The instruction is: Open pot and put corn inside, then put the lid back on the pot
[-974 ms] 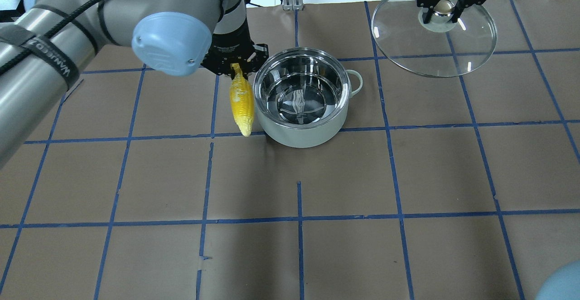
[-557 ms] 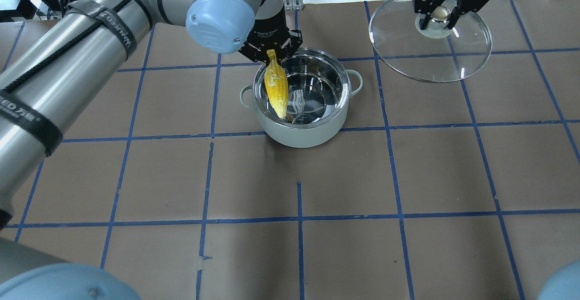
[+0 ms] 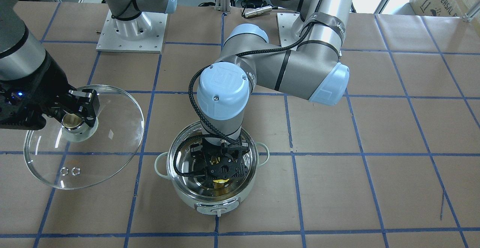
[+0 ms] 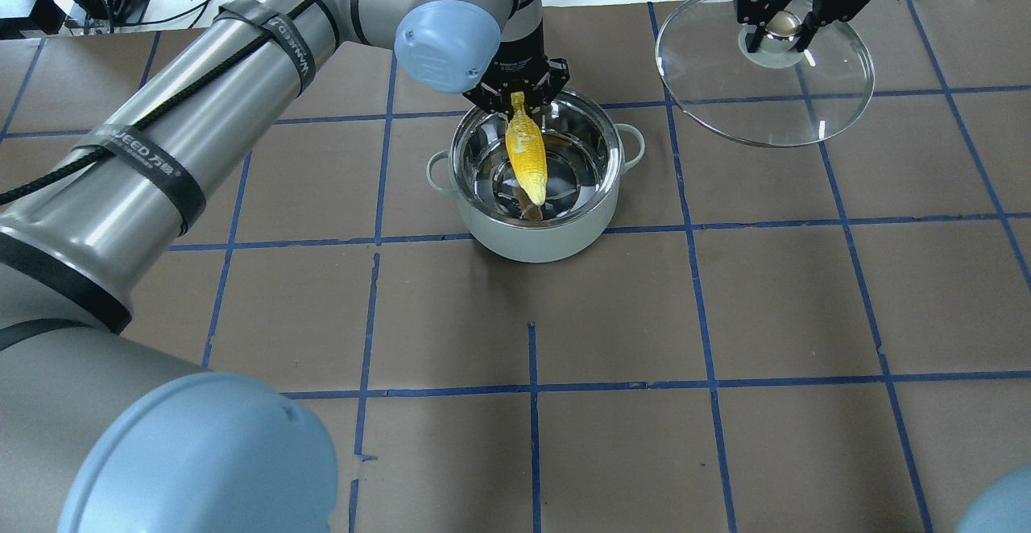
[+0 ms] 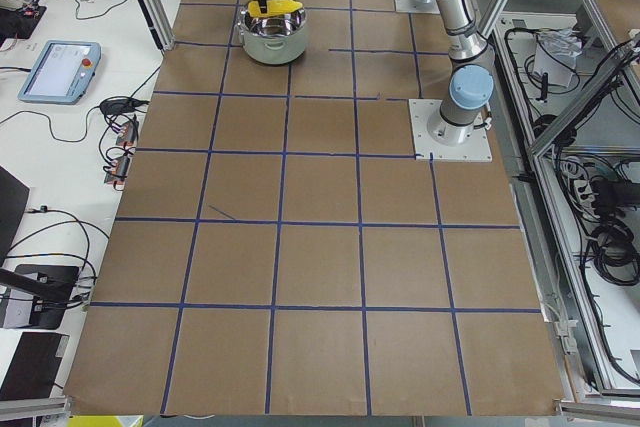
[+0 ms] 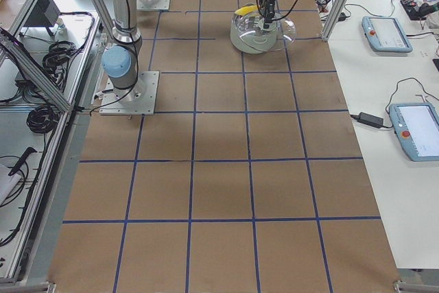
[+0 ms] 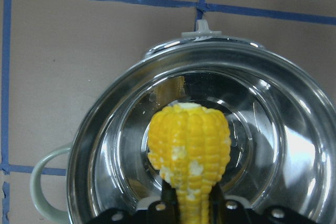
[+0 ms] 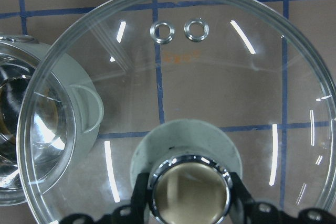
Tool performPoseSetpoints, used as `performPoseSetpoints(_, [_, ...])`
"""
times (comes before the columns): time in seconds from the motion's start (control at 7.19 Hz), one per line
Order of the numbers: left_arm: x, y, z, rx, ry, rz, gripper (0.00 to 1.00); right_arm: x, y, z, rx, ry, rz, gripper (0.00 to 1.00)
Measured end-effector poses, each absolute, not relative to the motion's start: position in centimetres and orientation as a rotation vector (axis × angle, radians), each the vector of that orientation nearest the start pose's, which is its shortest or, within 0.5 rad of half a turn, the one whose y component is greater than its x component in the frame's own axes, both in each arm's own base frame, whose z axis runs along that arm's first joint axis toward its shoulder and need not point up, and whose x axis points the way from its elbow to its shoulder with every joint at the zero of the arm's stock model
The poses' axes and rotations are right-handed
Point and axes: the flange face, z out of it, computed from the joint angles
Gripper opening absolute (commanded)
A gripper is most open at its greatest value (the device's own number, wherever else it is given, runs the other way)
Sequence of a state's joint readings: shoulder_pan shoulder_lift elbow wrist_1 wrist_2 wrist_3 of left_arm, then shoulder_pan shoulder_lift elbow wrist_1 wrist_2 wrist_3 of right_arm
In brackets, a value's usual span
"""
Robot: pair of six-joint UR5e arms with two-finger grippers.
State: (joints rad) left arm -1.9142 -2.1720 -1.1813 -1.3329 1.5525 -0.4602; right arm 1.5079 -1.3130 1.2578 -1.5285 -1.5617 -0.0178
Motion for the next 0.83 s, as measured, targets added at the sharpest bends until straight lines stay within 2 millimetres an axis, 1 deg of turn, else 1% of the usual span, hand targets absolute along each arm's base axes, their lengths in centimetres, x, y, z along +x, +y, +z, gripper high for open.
performPoseSetpoints(0.14, [-37.56,-63.88,32.88,-0.187,3.169,-0.027,0.99,9.64,-60.81,49.68,0.07,3.132,-0.02,0.27])
performPoseSetpoints(0.7, [-38.15,-63.81,32.58,-0.267,3.207,-0.018,1.0,9.69,-60.8,49.68,0.07,3.131,-0.02,0.27])
performPoseSetpoints(0.83, [-37.8,-63.87,32.51,-0.259,3.212,-0.012,1.0,9.7,-60.81,49.68,0.07,3.131,-0.021,0.27])
